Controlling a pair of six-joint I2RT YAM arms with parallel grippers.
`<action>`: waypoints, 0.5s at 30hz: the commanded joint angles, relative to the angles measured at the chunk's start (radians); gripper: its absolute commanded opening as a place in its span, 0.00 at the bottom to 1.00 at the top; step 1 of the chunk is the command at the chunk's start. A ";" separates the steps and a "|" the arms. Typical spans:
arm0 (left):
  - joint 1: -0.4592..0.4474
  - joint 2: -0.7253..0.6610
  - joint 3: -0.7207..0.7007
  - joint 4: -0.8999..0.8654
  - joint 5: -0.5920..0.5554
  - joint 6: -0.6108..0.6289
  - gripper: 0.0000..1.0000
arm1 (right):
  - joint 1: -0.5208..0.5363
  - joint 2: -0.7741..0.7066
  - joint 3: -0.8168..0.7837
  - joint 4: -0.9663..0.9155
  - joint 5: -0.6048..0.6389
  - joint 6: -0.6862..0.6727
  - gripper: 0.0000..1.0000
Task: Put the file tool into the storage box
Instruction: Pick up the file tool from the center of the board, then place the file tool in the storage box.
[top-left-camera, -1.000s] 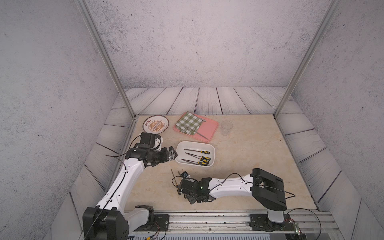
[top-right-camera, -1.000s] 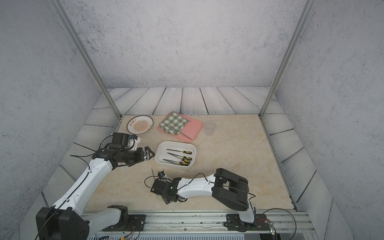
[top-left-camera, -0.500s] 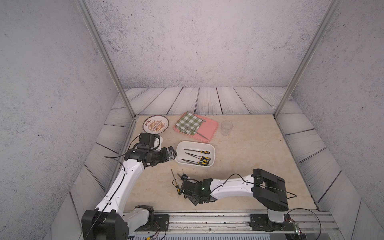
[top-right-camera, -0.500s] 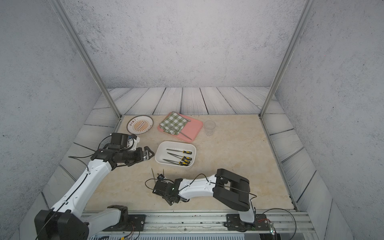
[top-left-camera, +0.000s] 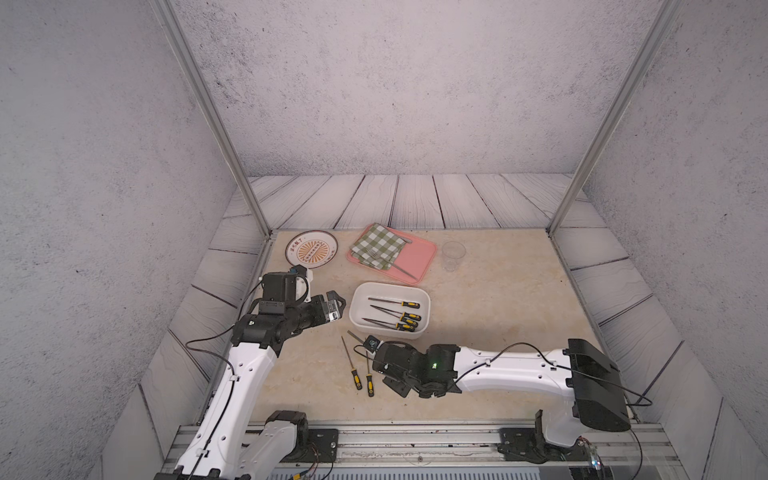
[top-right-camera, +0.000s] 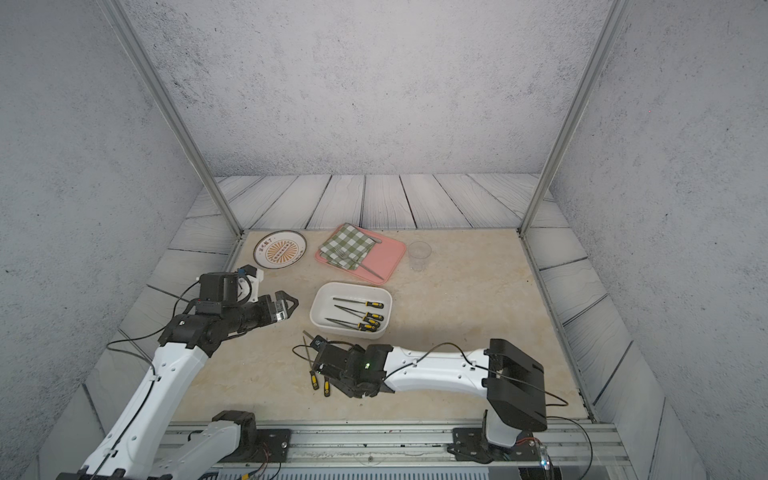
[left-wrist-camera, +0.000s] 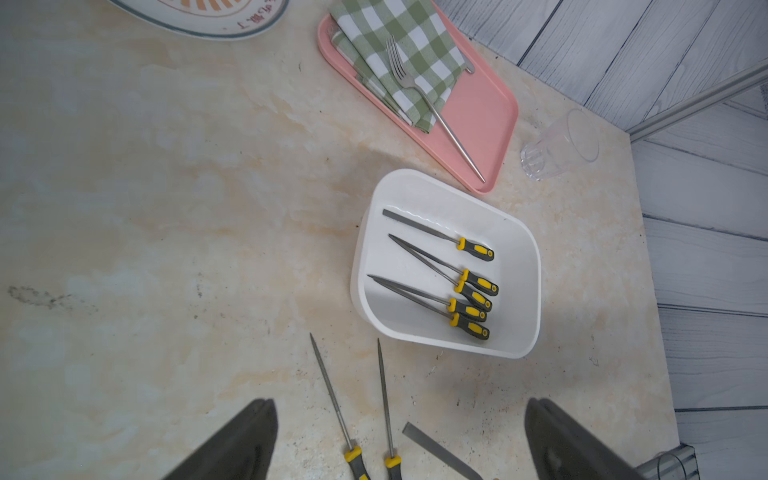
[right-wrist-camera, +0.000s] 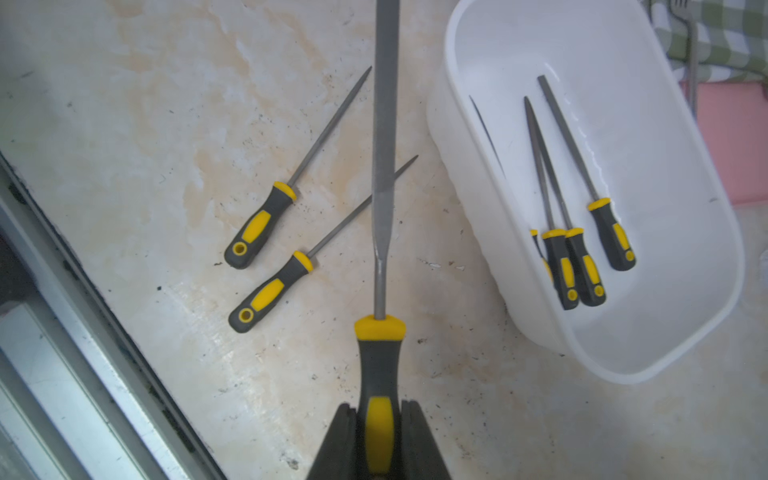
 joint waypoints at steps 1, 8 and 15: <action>0.010 -0.020 -0.021 0.018 -0.012 -0.015 0.98 | -0.082 -0.061 0.007 -0.028 -0.075 -0.125 0.10; 0.009 0.015 -0.038 0.072 0.085 -0.085 0.98 | -0.301 -0.062 0.068 -0.020 -0.290 -0.350 0.09; 0.002 0.047 -0.047 0.077 0.071 -0.050 0.98 | -0.415 0.086 0.187 -0.018 -0.407 -0.512 0.09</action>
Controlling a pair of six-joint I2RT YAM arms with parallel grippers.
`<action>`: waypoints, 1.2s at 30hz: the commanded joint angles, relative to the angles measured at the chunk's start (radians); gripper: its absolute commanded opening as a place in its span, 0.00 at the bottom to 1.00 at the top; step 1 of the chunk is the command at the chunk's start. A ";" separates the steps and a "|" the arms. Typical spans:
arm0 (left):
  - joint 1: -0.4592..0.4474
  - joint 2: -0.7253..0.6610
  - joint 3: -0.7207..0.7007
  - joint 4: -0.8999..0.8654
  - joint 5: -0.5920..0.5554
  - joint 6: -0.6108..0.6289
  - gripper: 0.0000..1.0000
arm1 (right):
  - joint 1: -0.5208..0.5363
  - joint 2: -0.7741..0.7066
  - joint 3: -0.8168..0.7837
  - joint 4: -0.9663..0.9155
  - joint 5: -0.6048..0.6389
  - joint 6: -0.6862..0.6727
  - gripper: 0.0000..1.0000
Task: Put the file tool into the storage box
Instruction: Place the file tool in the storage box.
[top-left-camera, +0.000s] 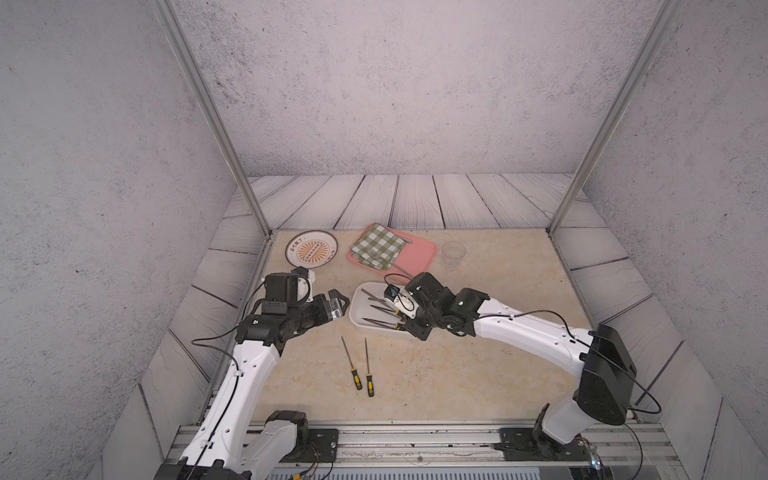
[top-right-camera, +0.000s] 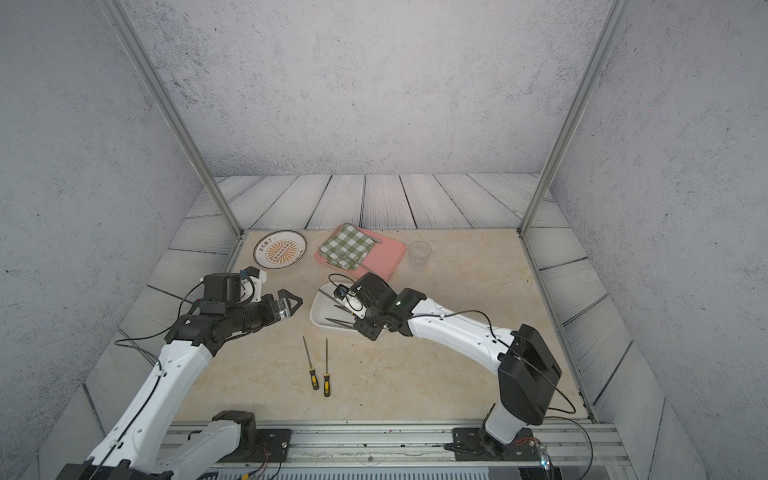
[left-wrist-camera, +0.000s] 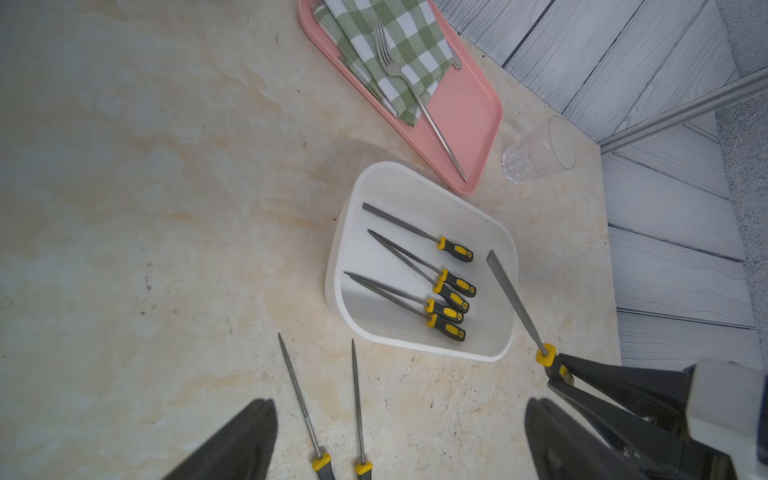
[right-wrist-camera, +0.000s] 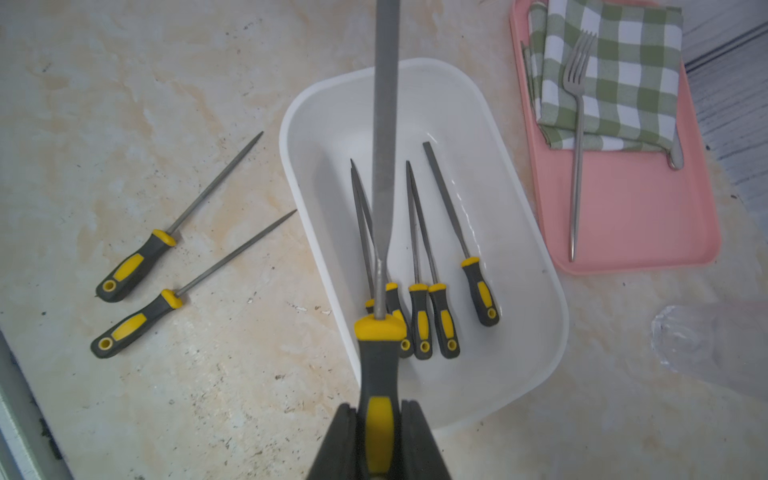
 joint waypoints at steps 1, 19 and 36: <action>-0.001 0.016 0.002 -0.012 -0.010 0.034 0.98 | -0.033 0.089 0.063 -0.004 -0.085 -0.116 0.09; 0.002 0.079 0.011 -0.004 0.014 0.046 0.98 | -0.084 0.360 0.147 0.016 0.058 -0.251 0.08; 0.001 0.077 0.007 -0.002 0.016 0.045 0.98 | -0.083 0.371 0.178 0.008 0.092 -0.219 0.50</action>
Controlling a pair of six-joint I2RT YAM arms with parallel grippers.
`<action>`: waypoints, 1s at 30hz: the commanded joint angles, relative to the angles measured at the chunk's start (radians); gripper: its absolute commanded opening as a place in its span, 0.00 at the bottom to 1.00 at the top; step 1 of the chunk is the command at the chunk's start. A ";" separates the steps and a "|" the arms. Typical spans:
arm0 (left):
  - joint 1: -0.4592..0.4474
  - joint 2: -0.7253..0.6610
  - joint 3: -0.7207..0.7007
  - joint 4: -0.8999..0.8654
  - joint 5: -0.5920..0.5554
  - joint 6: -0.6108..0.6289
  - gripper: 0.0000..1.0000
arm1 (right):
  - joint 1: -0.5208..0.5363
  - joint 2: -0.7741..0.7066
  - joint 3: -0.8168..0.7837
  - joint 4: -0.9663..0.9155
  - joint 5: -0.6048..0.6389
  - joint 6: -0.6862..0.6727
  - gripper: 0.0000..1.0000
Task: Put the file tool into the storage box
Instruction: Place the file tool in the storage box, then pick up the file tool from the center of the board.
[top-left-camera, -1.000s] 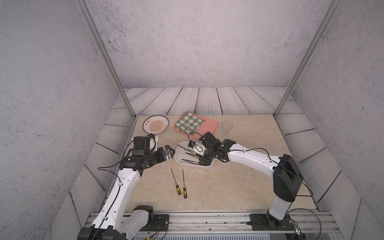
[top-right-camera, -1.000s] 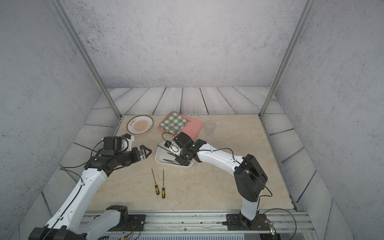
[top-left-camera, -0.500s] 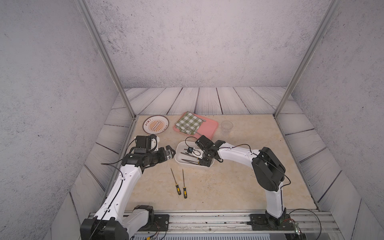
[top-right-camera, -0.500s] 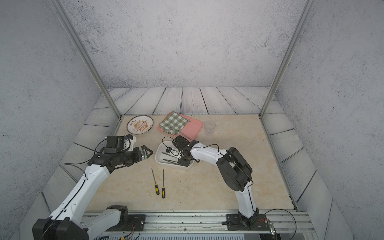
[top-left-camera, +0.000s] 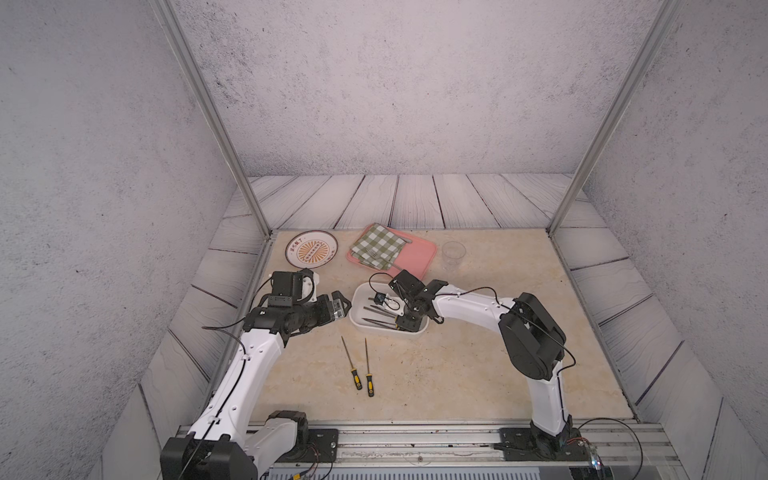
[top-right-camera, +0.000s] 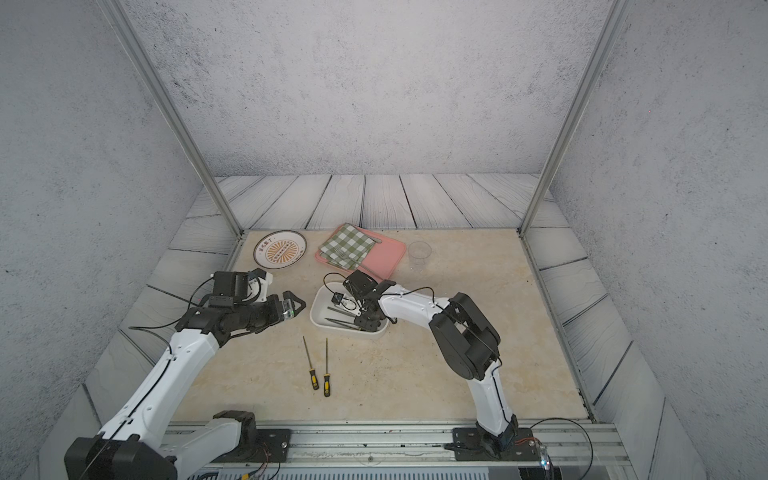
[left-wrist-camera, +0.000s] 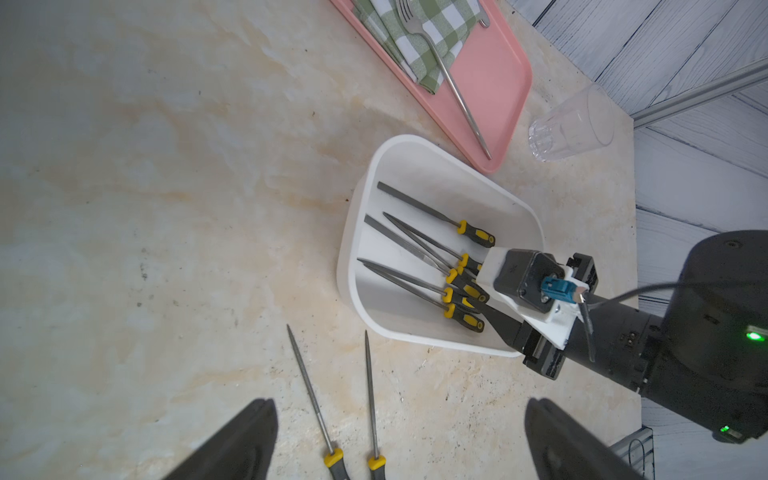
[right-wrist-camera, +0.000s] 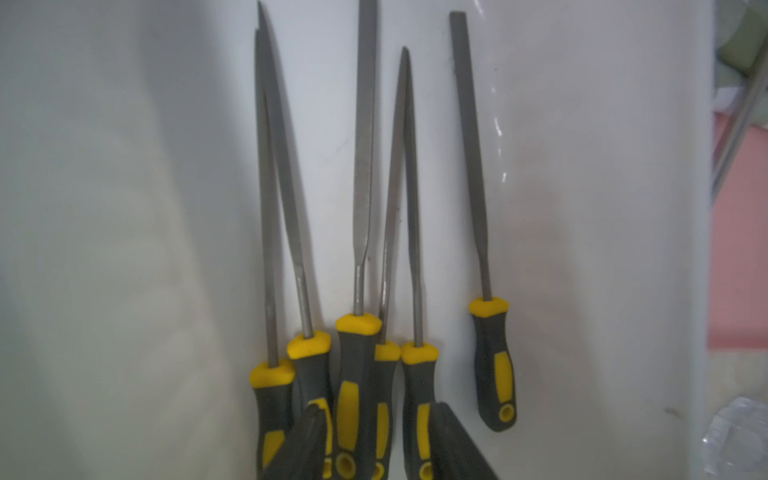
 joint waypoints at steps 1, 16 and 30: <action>0.001 -0.005 0.007 0.004 0.008 0.016 0.99 | -0.003 -0.013 0.025 -0.010 0.016 0.019 0.52; -0.009 -0.005 -0.003 0.012 0.011 0.017 0.99 | -0.003 -0.367 -0.143 0.167 0.033 0.271 0.53; -0.146 0.156 0.033 -0.058 0.017 0.040 0.98 | 0.019 -0.738 -0.543 0.292 -0.124 0.841 0.53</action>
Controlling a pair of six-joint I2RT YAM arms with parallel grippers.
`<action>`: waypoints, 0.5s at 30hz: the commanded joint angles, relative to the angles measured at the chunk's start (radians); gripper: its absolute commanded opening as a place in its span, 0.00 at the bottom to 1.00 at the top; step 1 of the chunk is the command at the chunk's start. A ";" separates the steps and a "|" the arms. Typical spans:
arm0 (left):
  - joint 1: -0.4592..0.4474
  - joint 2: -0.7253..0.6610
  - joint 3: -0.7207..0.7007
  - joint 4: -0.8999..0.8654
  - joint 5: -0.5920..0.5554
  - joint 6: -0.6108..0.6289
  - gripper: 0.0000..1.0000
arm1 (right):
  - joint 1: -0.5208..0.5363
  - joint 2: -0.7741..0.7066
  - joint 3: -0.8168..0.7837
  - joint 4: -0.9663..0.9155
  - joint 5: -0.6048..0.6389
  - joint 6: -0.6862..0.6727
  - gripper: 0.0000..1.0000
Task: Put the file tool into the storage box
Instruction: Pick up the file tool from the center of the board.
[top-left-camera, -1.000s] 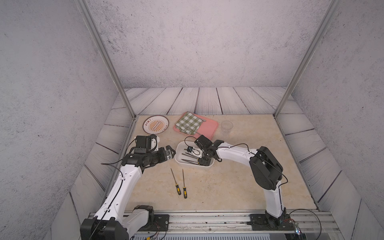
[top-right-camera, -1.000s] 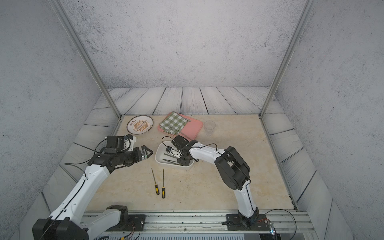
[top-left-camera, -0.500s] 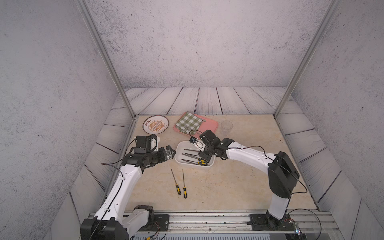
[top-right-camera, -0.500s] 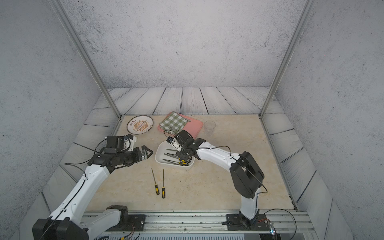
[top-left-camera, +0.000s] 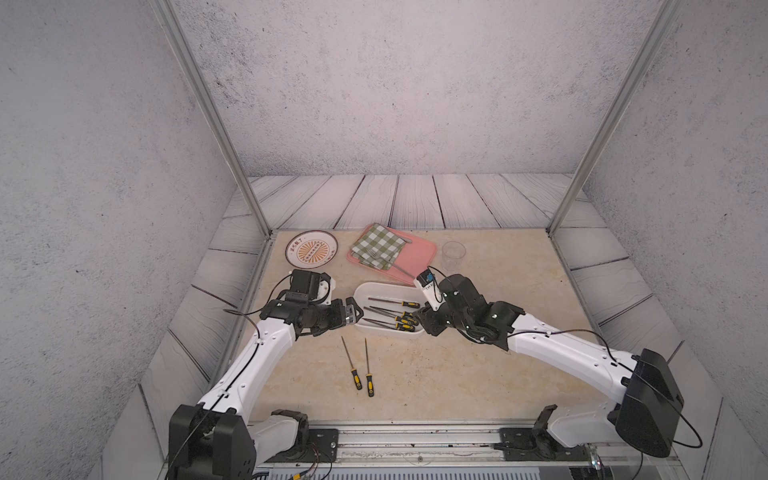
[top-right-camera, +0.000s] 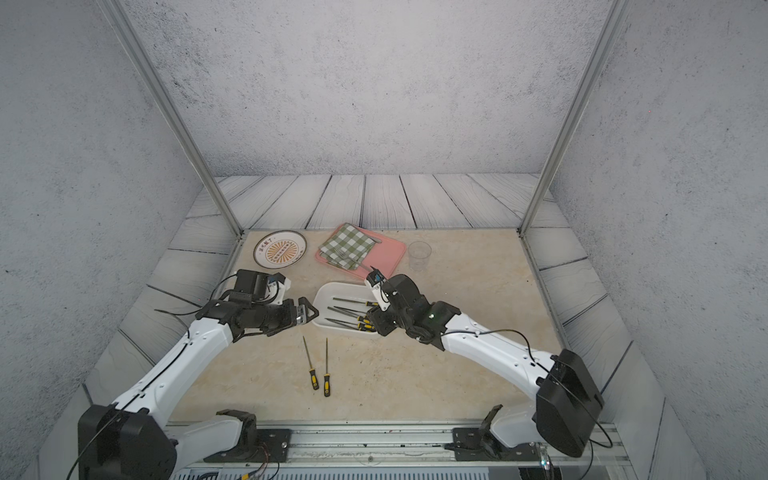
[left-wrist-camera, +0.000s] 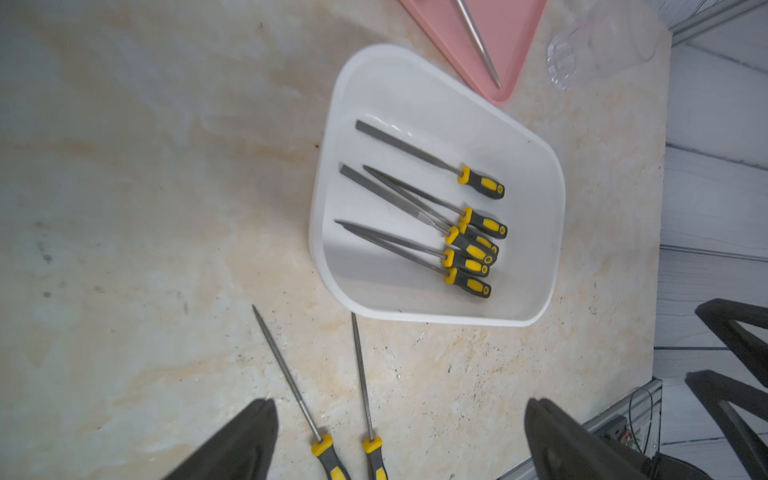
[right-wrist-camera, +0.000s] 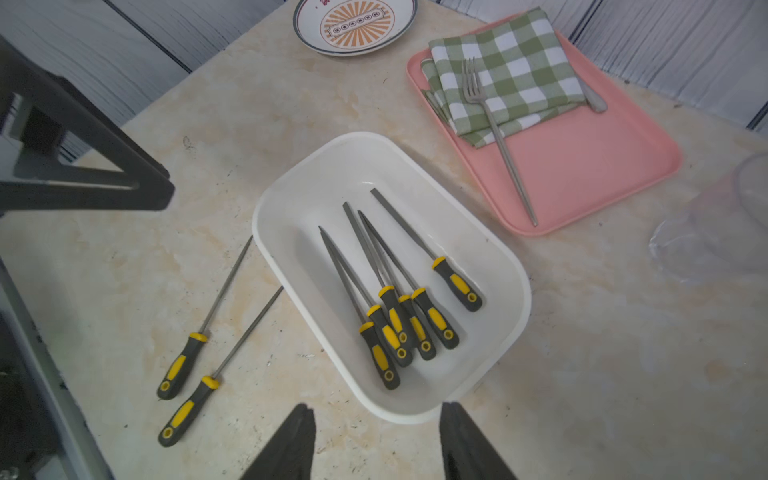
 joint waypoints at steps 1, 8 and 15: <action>-0.025 0.047 0.043 -0.060 0.015 0.032 0.98 | 0.021 -0.070 -0.071 0.041 -0.006 0.213 0.53; -0.033 0.110 0.071 -0.108 0.017 0.046 0.99 | 0.185 -0.106 -0.173 0.030 0.124 0.381 0.54; -0.035 0.132 0.076 -0.134 -0.009 0.047 1.00 | 0.352 0.085 -0.097 0.047 0.181 0.484 0.54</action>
